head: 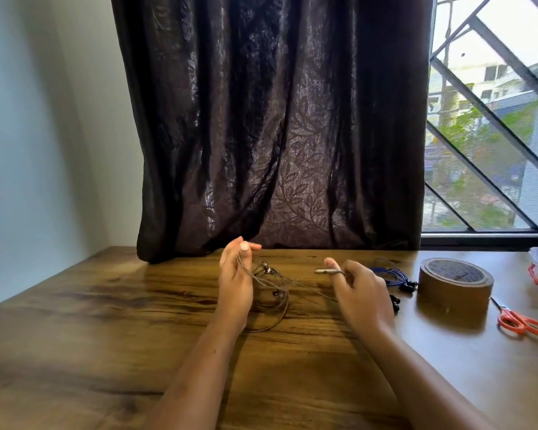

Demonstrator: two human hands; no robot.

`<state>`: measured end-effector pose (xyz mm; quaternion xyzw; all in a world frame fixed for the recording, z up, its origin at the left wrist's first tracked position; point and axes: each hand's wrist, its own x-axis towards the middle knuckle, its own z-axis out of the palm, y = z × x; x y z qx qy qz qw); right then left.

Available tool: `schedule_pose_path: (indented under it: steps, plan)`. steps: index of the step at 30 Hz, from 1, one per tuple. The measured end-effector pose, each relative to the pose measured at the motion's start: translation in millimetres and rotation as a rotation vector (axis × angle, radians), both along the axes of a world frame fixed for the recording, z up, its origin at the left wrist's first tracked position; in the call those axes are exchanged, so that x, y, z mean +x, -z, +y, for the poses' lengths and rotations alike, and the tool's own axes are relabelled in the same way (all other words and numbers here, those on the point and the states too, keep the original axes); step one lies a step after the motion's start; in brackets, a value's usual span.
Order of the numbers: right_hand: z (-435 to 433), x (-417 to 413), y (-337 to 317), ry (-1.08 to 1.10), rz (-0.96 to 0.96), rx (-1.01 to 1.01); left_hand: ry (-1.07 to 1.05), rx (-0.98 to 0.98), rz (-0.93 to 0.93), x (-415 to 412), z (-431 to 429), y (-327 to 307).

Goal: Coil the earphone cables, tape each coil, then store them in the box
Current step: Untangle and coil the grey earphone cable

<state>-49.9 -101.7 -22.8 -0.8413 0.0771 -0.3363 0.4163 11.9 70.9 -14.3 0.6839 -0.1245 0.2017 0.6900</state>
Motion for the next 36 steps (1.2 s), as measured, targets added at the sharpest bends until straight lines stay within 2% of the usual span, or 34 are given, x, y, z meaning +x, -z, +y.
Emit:
schedule_pose_path:
  steps: [2,5,7,9,11,13,14,15,20,24,27,29,31,34,36]
  plan:
    - [0.1,-3.6,-2.1,0.122,0.082,-0.181,-0.028,-0.065,-0.009,3.4,4.5,0.7]
    - [0.0,-2.9,-2.9,0.218,0.184,-0.255,-0.002,-0.255,0.001,4.7,7.7,-1.6]
    - [1.3,-2.0,-3.2,0.228,0.233,-0.300,-0.062,-0.188,-0.049,1.5,5.7,-4.9]
    - [2.6,-2.5,-3.3,0.224,0.284,-0.349,-0.093,-0.033,-0.119,-0.9,6.0,-6.9]
    - [1.6,-4.0,-4.3,0.226,0.315,-0.374,-0.202,0.267,-0.312,3.7,15.3,-1.3]
    - [-1.9,-3.1,-4.2,0.241,0.286,-0.379,-0.427,0.690,-0.522,11.9,27.3,5.5]
    - [-3.7,-2.9,-3.9,0.251,0.256,-0.378,-0.544,0.812,-0.598,14.4,31.6,6.9]
    - [-4.9,-2.6,-3.2,0.259,0.219,-0.380,-0.599,0.841,-0.618,14.9,34.1,6.9]
    - [-2.2,-4.4,-3.0,0.264,0.161,-0.458,-0.591,0.645,-0.485,14.4,39.1,5.7]
    - [2.2,-3.0,-1.2,0.206,0.196,-0.594,-0.494,0.332,-0.374,14.7,36.5,6.3]
    - [-3.0,-0.4,4.5,-0.173,0.235,-0.380,-0.292,0.095,-0.229,14.4,31.3,3.3]
    - [-4.1,1.3,3.8,-0.479,0.315,-0.081,-0.223,0.127,-0.217,16.3,26.3,5.5]
    - [-0.6,1.4,2.5,-0.679,0.325,0.168,-0.124,0.108,-0.200,18.5,19.9,6.5]
    - [5.1,1.7,-1.2,-0.769,0.278,0.527,0.025,-0.007,-0.169,13.0,8.1,0.7]
    - [7.4,2.9,-3.9,-0.736,0.294,0.656,0.079,0.020,-0.203,9.2,1.3,0.1]
